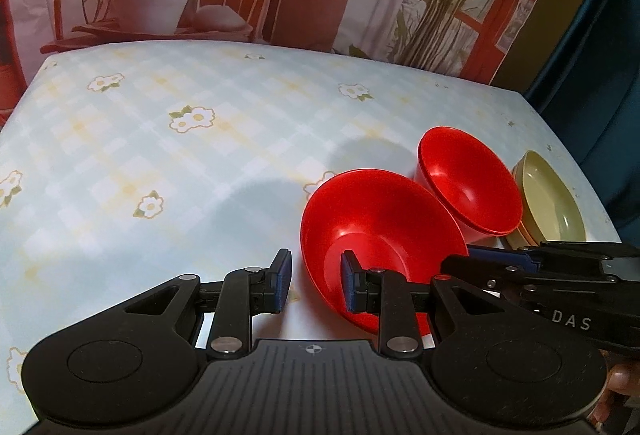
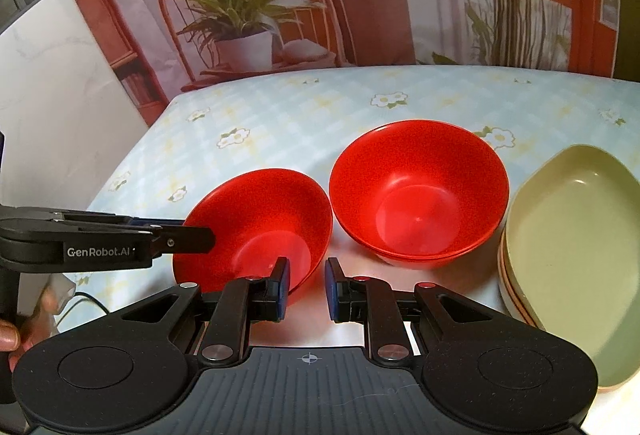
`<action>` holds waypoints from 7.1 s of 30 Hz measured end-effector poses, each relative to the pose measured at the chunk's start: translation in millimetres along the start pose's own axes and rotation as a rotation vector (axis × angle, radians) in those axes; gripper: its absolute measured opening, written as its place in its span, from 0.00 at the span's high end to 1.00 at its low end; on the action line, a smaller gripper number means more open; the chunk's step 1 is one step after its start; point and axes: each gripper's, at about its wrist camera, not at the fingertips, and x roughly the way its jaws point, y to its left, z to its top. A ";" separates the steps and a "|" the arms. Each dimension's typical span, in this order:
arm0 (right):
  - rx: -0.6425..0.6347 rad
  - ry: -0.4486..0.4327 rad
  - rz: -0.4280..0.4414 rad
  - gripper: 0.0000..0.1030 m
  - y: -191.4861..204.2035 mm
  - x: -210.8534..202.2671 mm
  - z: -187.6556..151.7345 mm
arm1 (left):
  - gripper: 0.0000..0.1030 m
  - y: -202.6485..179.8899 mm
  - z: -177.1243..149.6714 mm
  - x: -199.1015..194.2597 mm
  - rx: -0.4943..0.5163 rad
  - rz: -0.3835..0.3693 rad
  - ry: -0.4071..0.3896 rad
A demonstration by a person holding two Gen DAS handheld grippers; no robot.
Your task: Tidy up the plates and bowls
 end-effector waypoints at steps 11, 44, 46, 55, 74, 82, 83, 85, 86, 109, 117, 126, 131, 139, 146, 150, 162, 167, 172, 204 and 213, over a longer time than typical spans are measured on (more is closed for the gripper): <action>0.018 0.030 0.017 0.82 -0.3 14.3 0.1 | 0.77 0.6 -2.4 3.7 -0.008 -0.025 0.006; -0.010 -0.034 0.062 0.91 3.4 -7.4 4.4 | 0.79 -3.8 -8.0 -31.2 -0.039 -0.013 -0.049; -0.016 -0.039 0.070 0.91 4.5 -9.0 4.3 | 0.79 -2.8 -8.9 -35.5 -0.052 -0.011 -0.056; -0.044 -0.077 0.086 0.92 8.2 -18.0 9.2 | 0.79 -2.0 -6.8 -42.6 -0.081 -0.019 -0.080; 0.065 -0.190 0.014 0.92 -62.6 -46.4 38.6 | 0.79 -61.6 44.6 -3.9 0.051 -0.085 -0.078; 0.119 -0.192 -0.006 0.92 -92.1 -43.3 38.2 | 0.79 -78.2 51.8 16.6 0.067 -0.091 -0.046; 0.124 -0.191 -0.006 0.92 -94.6 -42.5 37.1 | 0.79 -79.4 51.9 18.7 0.070 -0.091 -0.041; 0.136 -0.189 -0.007 0.92 -99.6 -40.6 35.4 | 0.79 -82.2 52.8 23.0 0.074 -0.089 -0.032; 0.139 -0.190 -0.008 0.92 -101.3 -40.6 34.3 | 0.79 -83.2 52.6 25.0 0.075 -0.088 -0.026; 0.165 -0.174 -0.020 0.91 -115.1 -35.7 29.1 | 0.79 -86.8 54.6 42.4 0.080 -0.088 0.018; 0.157 -0.171 -0.019 0.91 -114.4 -35.5 30.0 | 0.79 -85.9 54.6 43.0 0.073 -0.091 0.021; 0.156 -0.162 -0.019 0.91 -114.3 -33.7 31.0 | 0.79 -84.5 54.7 42.5 0.066 -0.091 0.023; 0.140 -0.154 -0.025 0.91 -112.5 -28.5 33.4 | 0.79 -83.9 54.0 40.6 0.066 -0.082 0.015; 0.110 -0.139 -0.035 0.91 -109.2 -18.8 37.4 | 0.78 -78.6 54.6 40.1 0.067 -0.041 0.008; 0.100 -0.142 -0.043 0.88 -109.5 -18.4 40.3 | 0.78 -69.9 53.8 40.7 0.025 -0.038 0.017; 0.079 -0.139 -0.050 0.88 -108.3 -17.1 43.1 | 0.71 -68.9 51.6 41.2 0.005 -0.043 0.021; 0.038 -0.135 -0.091 0.84 -112.1 -15.3 50.6 | 0.69 -65.0 45.3 47.9 -0.057 -0.091 0.042; 0.013 -0.097 -0.083 0.83 -110.6 -5.3 55.4 | 0.69 -65.7 42.3 51.9 -0.066 -0.106 0.055; -0.004 -0.064 -0.076 0.83 -109.5 4.2 58.8 | 0.69 -64.6 40.2 54.3 -0.079 -0.119 0.061; 0.124 -0.055 0.028 0.89 -108.8 2.9 53.0 | 0.70 -55.6 33.2 29.1 -0.148 -0.105 0.002; 0.130 -0.068 0.049 0.89 -98.6 -11.8 44.6 | 0.70 -54.4 23.6 8.9 -0.150 -0.104 -0.022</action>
